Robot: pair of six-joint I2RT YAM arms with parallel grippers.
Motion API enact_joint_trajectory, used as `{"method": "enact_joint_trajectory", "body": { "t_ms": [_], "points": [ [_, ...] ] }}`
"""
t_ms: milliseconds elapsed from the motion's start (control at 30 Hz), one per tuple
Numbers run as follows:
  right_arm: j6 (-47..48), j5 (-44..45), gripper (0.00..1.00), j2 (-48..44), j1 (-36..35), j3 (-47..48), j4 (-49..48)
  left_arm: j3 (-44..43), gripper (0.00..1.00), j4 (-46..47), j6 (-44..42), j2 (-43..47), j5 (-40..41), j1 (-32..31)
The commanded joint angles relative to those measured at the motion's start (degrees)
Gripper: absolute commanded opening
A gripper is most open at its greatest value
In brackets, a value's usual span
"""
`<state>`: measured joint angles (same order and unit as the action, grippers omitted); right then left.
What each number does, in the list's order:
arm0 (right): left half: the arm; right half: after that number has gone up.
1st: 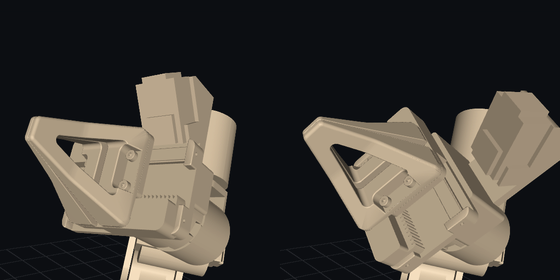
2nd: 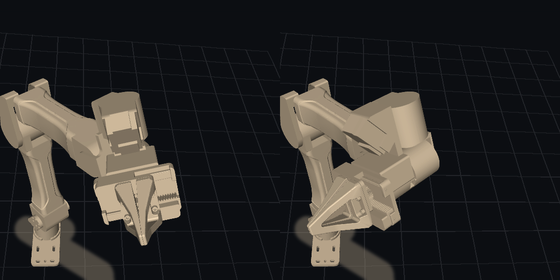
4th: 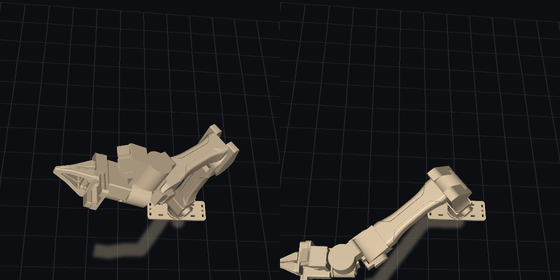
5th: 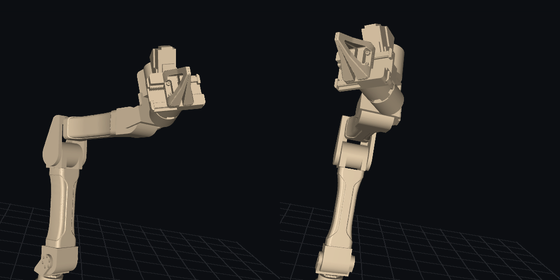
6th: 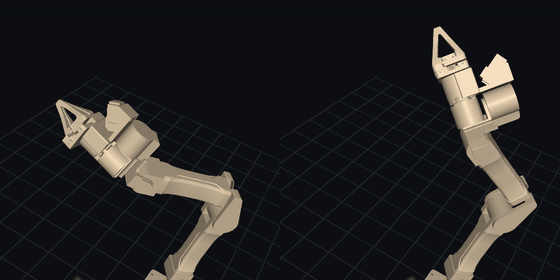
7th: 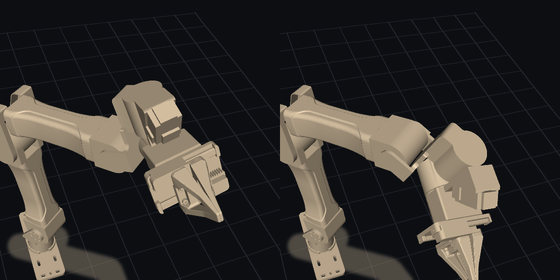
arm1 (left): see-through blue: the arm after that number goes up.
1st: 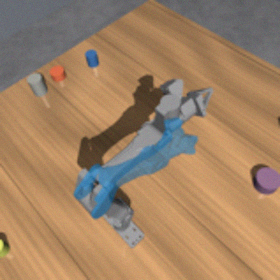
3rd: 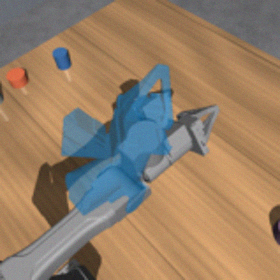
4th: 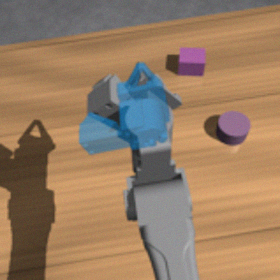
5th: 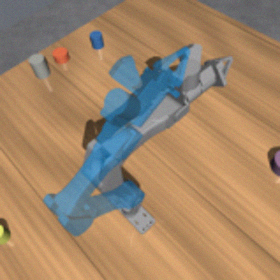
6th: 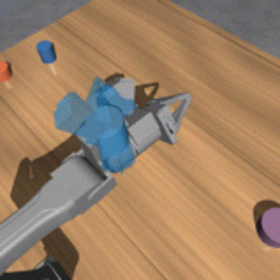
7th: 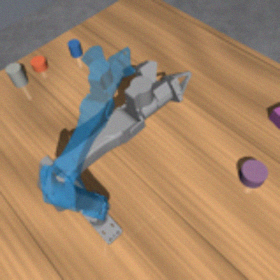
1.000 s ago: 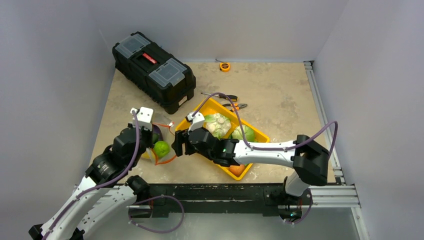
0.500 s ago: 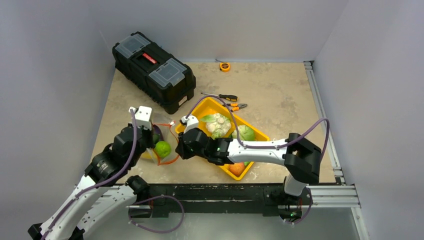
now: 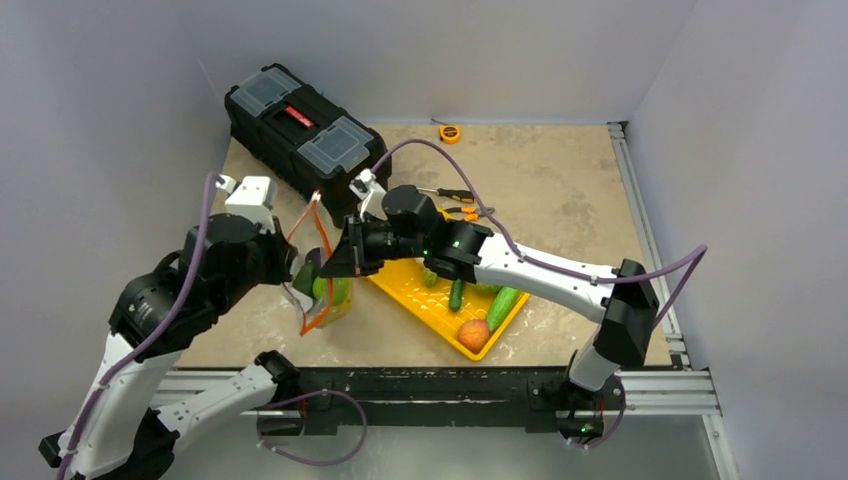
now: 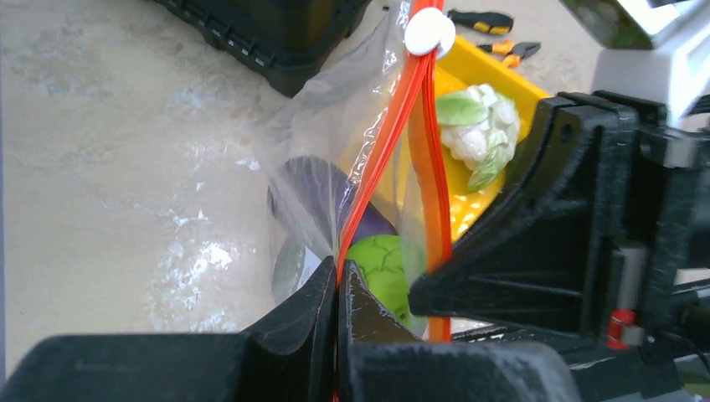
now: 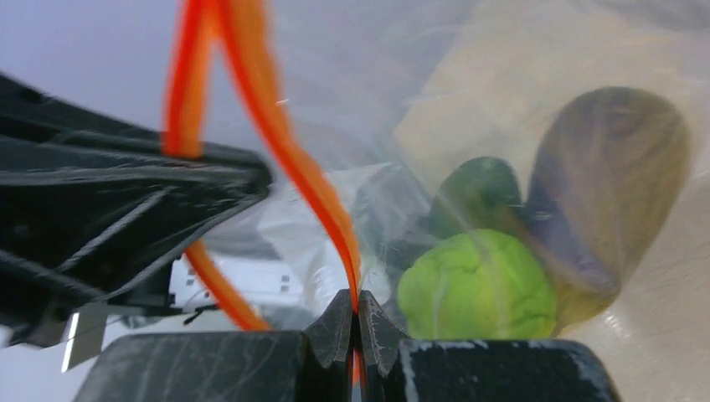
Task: Place the food in the zip-top bag and seal the zipper
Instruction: Adjust the zipper food storage bag at the center of the board.
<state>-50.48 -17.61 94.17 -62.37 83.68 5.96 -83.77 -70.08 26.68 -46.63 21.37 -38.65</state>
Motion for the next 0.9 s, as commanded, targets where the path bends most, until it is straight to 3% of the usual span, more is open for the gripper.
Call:
{"method": "enact_joint_trajectory", "body": {
  "t_ms": [0, 100, 167, 433, 600, 667, 867],
  "points": [
    [-1.43, -10.09, 0.0, 0.58, -0.21, 1.09, 0.09, 10.79, 0.0, -0.57, 1.96, -0.82, -2.75, 1.39],
    [-0.37, -13.03, 0.0, 3.36, 1.42, 0.6, 1.51, 17.67, 0.0, 1.58, 0.77, -4.45, -8.75, 5.82],
    [-0.73, -16.15, 0.0, 3.72, 2.19, 0.23, 0.83, 17.93, 0.0, 0.81, 0.88, -5.03, -8.44, 6.59],
    [7.93, -11.62, 0.0, 1.28, 2.6, 9.09, 12.25, 8.02, 0.0, -0.13, 5.34, 4.92, -9.21, 6.66],
    [7.85, -11.04, 0.0, 3.49, 2.63, 5.76, 10.05, 22.85, 0.0, 7.18, 7.43, 8.79, -4.78, 6.69],
    [7.64, -10.77, 0.0, 4.87, 2.79, 3.87, 8.46, 24.86, 0.0, 7.43, 7.23, 7.88, -2.87, 6.71],
    [9.91, -9.87, 0.0, 6.1, 3.39, 4.01, 10.69, 15.98, 0.0, 3.37, 4.35, 9.67, -1.05, 6.74]
  ]
}}
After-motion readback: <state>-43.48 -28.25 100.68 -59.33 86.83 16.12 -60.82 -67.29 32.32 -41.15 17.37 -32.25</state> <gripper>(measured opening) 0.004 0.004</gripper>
